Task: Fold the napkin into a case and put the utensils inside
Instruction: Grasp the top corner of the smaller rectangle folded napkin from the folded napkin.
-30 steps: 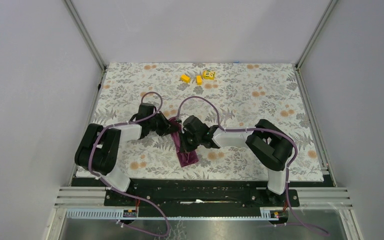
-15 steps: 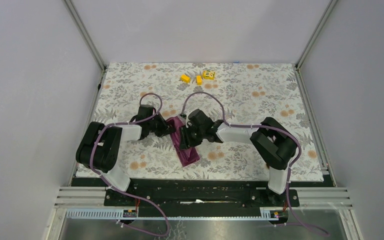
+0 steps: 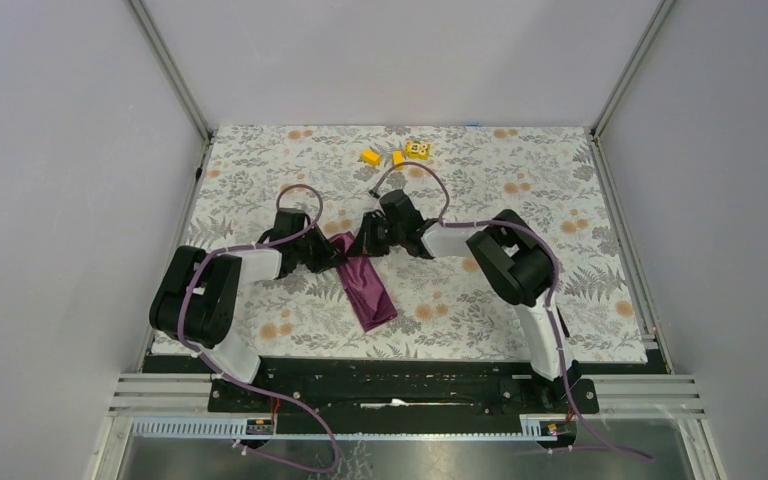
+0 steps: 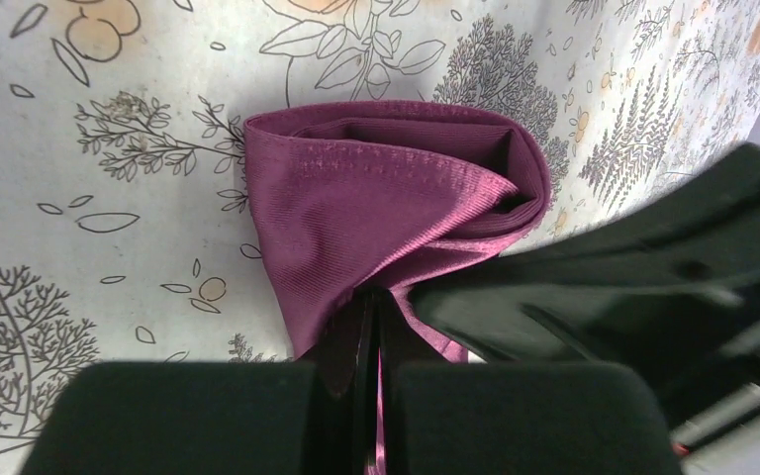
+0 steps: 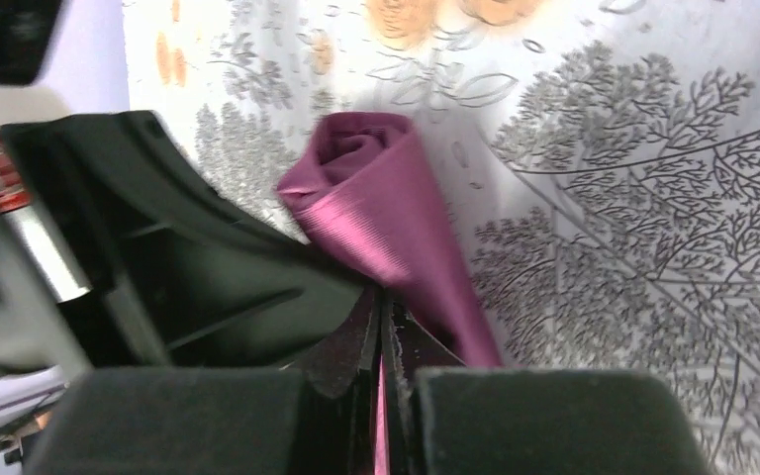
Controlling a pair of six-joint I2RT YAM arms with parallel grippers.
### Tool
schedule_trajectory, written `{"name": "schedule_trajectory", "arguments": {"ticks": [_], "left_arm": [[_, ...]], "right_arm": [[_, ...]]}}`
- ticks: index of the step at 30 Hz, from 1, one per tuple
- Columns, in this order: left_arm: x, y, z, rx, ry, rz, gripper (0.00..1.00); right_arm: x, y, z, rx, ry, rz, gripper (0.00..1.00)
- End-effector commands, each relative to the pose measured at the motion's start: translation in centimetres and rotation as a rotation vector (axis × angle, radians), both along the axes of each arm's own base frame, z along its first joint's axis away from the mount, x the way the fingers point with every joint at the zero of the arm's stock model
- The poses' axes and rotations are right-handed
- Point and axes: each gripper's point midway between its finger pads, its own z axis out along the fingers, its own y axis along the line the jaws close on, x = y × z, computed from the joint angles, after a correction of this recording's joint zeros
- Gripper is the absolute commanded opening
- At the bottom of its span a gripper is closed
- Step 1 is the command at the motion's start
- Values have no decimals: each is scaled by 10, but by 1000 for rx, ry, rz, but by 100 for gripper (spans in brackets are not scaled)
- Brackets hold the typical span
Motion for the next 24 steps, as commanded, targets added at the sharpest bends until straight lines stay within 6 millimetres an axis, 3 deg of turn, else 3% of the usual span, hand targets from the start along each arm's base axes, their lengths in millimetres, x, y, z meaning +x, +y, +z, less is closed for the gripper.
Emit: {"name": "schedule_trajectory", "arguments": {"ticks": [1, 5, 11, 15, 19, 24], "left_arm": [[-8, 23, -26, 118, 54, 34, 0], [-6, 19, -20, 108, 36, 13, 7], [7, 12, 38, 104, -47, -55, 35], [24, 30, 75, 214, -99, -3, 39], [35, 55, 77, 357, -94, 64, 30], [43, 60, 59, 451, -57, 61, 30]], "right_arm": [[11, 26, 12, 111, 13, 3, 0], [16, 31, -4, 108, 32, -6, 0], [18, 32, -14, 105, 36, -10, 0], [19, 35, -18, 112, 46, -4, 0], [19, 36, -16, 124, 45, -4, 0], [18, 38, -11, 138, 45, 7, 0]]}}
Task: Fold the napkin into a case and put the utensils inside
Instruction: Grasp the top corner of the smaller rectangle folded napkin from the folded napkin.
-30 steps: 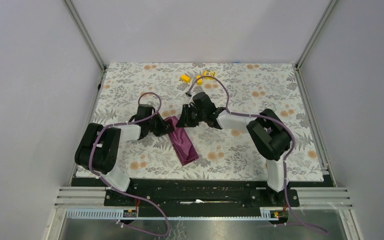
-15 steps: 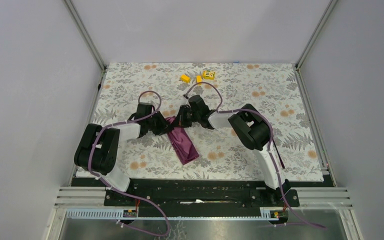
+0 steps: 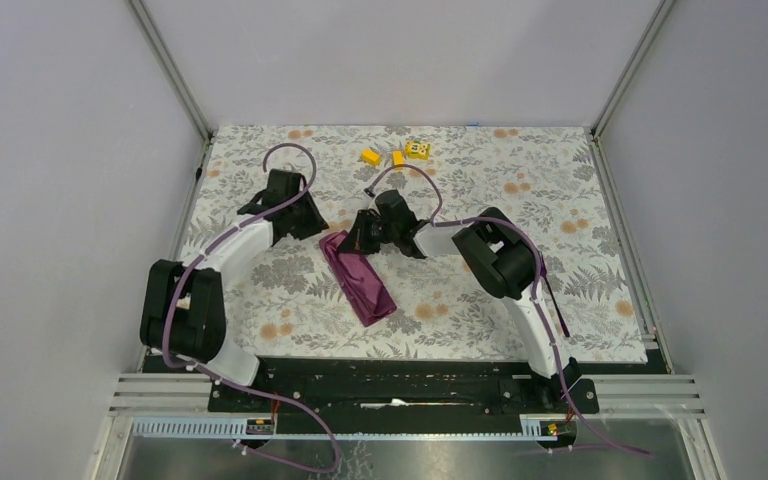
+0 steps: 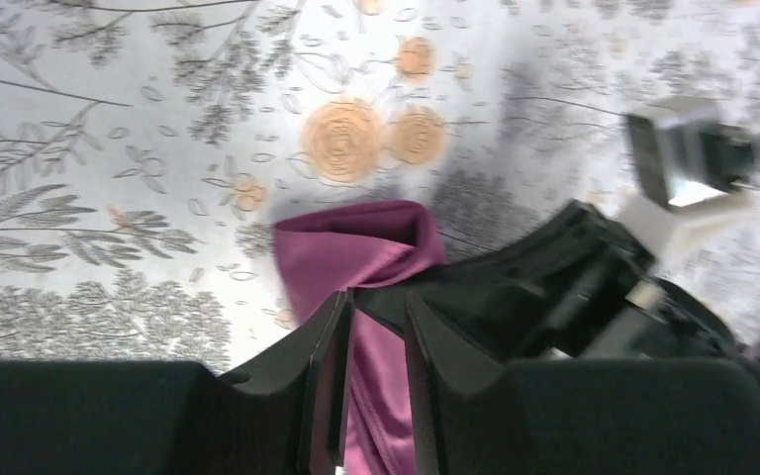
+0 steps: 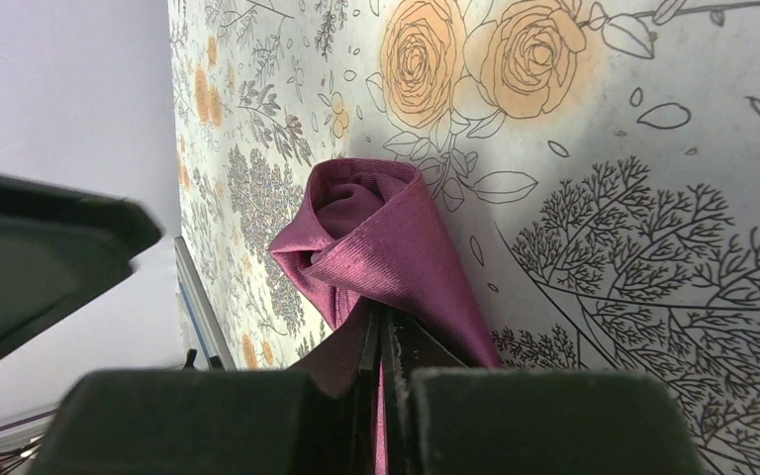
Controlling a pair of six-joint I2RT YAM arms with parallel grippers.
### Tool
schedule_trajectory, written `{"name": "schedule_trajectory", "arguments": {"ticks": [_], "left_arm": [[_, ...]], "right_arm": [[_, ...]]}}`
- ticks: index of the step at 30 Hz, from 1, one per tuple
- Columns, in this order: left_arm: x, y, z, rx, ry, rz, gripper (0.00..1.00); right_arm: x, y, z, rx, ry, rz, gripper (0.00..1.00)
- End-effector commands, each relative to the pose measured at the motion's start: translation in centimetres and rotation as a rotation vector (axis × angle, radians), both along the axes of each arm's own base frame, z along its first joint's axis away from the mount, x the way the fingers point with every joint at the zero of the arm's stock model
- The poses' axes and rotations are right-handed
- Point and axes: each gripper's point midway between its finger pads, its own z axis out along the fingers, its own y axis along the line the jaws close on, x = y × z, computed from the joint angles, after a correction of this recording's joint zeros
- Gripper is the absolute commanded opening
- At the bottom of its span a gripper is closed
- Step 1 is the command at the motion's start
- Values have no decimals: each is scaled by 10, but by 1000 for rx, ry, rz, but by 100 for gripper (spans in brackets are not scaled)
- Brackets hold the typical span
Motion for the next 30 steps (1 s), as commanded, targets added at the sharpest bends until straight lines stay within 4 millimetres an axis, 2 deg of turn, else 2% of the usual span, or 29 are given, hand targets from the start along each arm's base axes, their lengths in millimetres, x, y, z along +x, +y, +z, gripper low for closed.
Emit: {"name": "schedule_trajectory", "arguments": {"ticks": [1, 6, 9, 14, 15, 17, 20, 22, 30], "left_arm": [[0, 22, -23, 179, 58, 34, 31], [0, 18, -36, 235, 92, 10, 28], [-1, 16, -36, 265, 83, 12, 26], [-2, 18, -40, 288, 88, 16, 17], [-2, 17, -40, 284, 90, 14, 18], [-4, 13, -39, 280, 86, 3, 26], [-10, 13, -36, 289, 75, 3, 30], [-10, 12, -34, 287, 61, 4, 29], [-6, 9, -45, 289, 79, -6, 21]], "right_arm": [[2, 10, 11, 39, -22, 20, 0], [1, 10, 15, 39, -29, 22, 1], [1, 10, 17, 43, -31, 28, 1], [0, 13, 21, 57, -35, 41, 0], [0, 13, 22, 59, -35, 41, 0], [0, 13, 25, 63, -39, 40, 0], [0, 13, 29, 66, -45, 43, 0], [0, 14, 30, 71, -44, 47, 0], [-2, 23, 34, 100, -44, 69, 0]]}}
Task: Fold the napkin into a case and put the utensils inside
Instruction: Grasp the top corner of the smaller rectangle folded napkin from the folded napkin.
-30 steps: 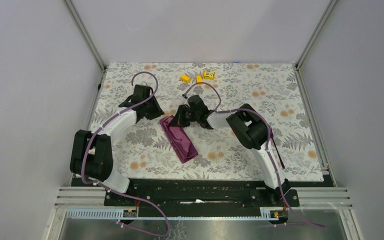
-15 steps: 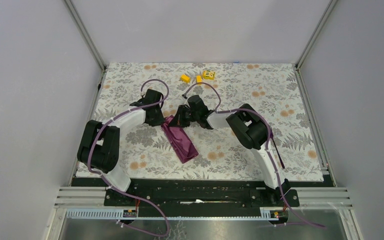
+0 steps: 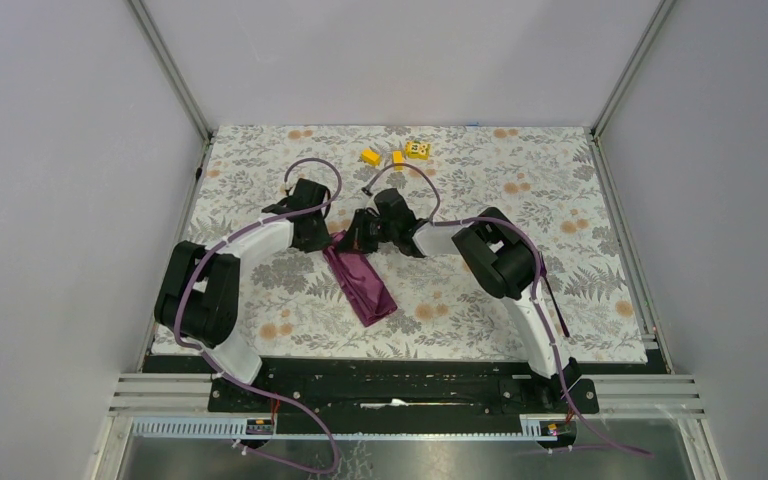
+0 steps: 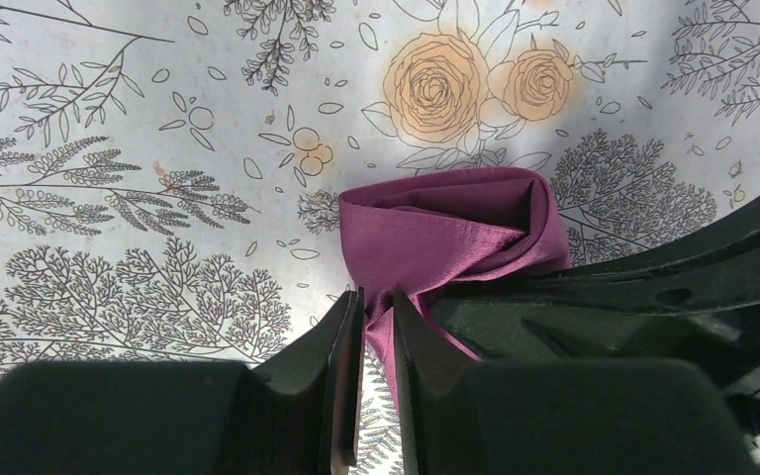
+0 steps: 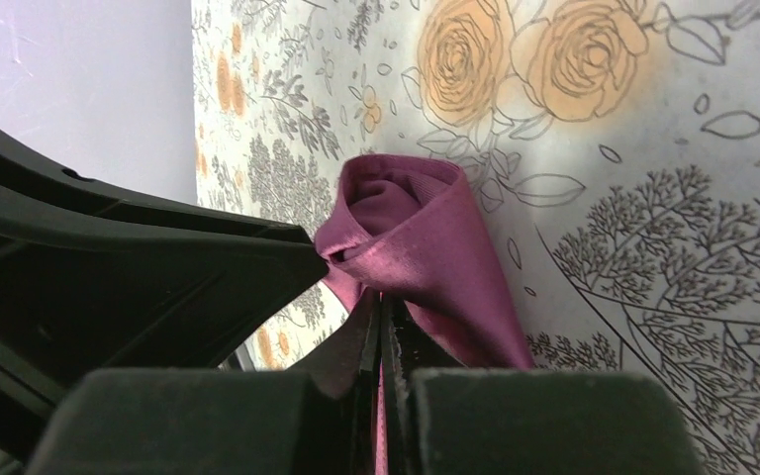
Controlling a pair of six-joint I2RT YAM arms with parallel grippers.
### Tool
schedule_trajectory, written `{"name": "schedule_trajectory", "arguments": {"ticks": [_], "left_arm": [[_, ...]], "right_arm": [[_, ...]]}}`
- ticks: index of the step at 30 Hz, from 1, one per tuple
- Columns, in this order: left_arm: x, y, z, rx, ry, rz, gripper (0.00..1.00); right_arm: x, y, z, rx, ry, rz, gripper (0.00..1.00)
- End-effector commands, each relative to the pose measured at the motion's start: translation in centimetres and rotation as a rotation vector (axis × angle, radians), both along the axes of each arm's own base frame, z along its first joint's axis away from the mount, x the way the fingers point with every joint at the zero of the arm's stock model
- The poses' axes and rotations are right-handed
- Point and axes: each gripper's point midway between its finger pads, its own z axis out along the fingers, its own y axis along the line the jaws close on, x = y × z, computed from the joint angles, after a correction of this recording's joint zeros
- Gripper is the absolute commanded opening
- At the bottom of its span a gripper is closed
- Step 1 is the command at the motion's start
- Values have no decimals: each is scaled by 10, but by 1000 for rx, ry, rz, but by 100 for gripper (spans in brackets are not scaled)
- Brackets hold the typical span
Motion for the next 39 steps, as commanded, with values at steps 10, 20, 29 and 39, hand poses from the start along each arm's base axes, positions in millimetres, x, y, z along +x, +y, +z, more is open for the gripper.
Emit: {"name": "schedule_trajectory", "arguments": {"ticks": [10, 20, 29, 39], "left_arm": [[14, -3, 8, 8, -49, -7, 18], [11, -5, 4, 15, -45, -7, 27], [18, -13, 9, 41, -44, -33, 0], [10, -44, 3, -93, 15, -101, 0]], "right_arm": [[11, 23, 4, 41, -31, 23, 0], [11, 22, -12, 17, -10, 12, 0], [11, 23, -15, 6, -5, 7, 0], [2, 30, -23, 33, 17, -14, 0]]}}
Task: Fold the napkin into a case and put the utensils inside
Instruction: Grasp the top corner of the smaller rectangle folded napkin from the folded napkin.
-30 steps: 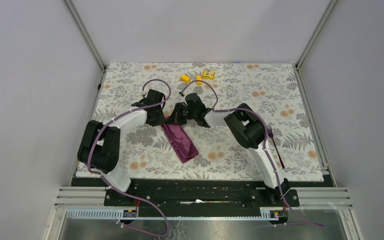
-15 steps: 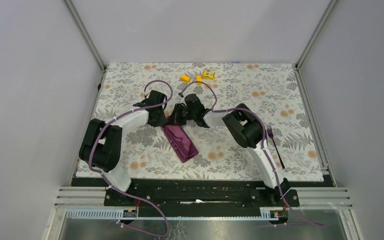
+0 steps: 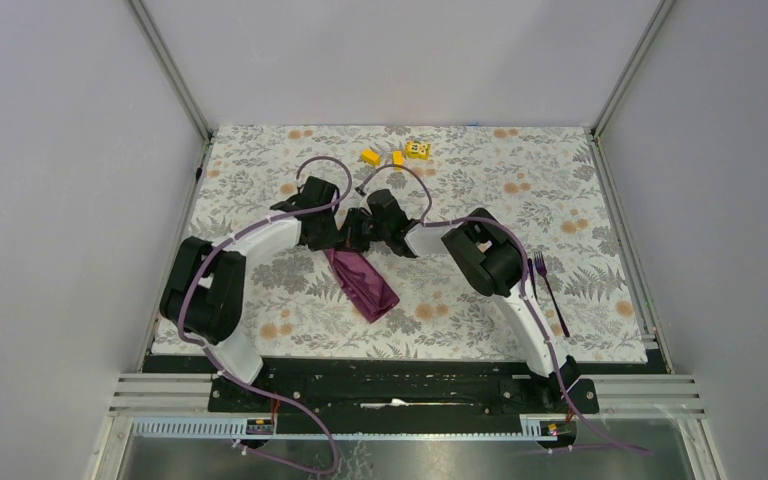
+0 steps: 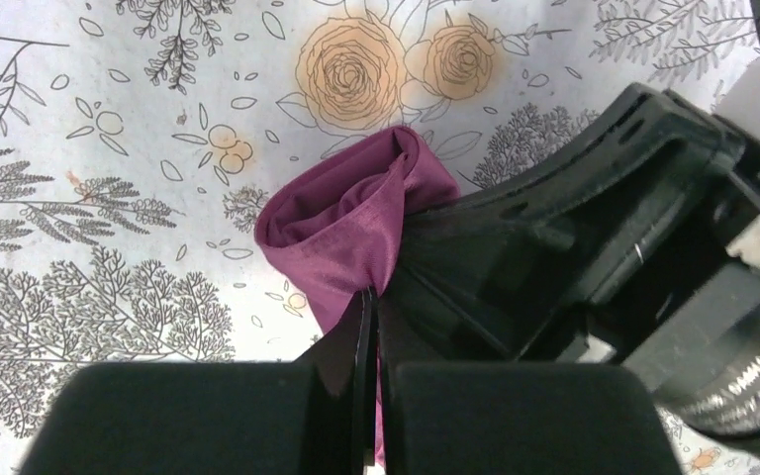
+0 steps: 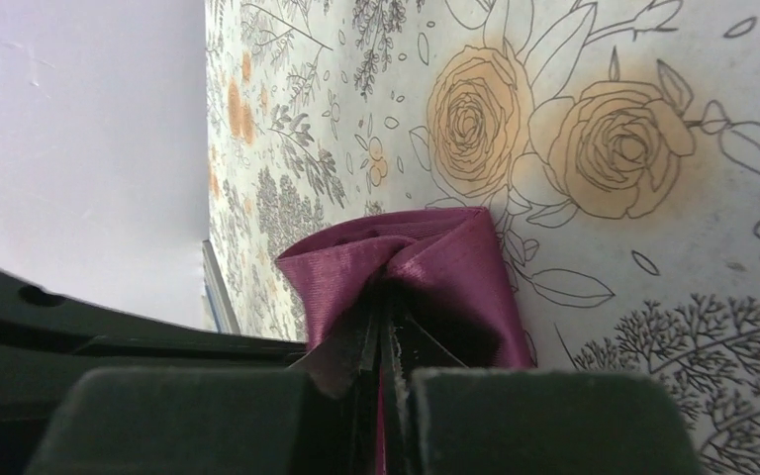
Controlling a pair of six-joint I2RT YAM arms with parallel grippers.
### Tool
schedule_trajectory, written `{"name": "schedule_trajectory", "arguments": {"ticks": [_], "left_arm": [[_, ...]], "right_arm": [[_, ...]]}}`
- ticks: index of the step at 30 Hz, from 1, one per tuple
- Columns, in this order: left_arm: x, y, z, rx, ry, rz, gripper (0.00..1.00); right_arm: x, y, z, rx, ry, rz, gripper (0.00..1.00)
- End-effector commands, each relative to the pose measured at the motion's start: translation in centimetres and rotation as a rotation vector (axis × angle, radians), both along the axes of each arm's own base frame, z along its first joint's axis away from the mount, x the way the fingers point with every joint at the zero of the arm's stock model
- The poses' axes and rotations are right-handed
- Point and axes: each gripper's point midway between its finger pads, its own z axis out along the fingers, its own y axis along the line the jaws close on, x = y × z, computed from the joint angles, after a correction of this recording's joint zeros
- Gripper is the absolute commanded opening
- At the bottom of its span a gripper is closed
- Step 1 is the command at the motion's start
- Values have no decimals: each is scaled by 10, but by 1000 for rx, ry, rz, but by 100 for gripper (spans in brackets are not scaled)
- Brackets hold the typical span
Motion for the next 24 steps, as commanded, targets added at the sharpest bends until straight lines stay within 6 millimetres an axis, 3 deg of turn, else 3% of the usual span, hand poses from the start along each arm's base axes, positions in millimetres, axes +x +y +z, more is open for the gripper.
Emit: {"name": "schedule_trajectory", "arguments": {"ticks": [1, 2, 4, 8, 11, 13, 18, 20, 24], "left_arm": [[8, -9, -13, -33, 46, -4, 0], [8, -2, -20, -17, 59, 16, 0], [9, 2, -20, -19, 51, 20, 12], [14, 2, 21, -52, -43, 14, 37], [16, 5, 52, -108, -105, 24, 41], [17, 12, 56, -133, -113, 47, 39], [21, 24, 39, -186, -70, 96, 13], [24, 21, 29, -199, -51, 94, 6], [26, 11, 4, -237, -8, 82, 1]], "right_arm": [[-11, 9, -14, -1, 13, -4, 0], [-11, 8, -12, 1, 11, -2, 0], [-13, 9, -7, 8, 12, 10, 0], [-16, 4, 1, 10, 5, 20, 1], [-17, 3, 6, 18, 4, 24, 2], [-17, 3, 7, 18, 1, 24, 2], [-17, 2, 9, 16, -6, 22, 0], [-17, 2, 9, 13, -9, 22, 0], [-17, 1, 10, -3, -22, 31, 0]]}}
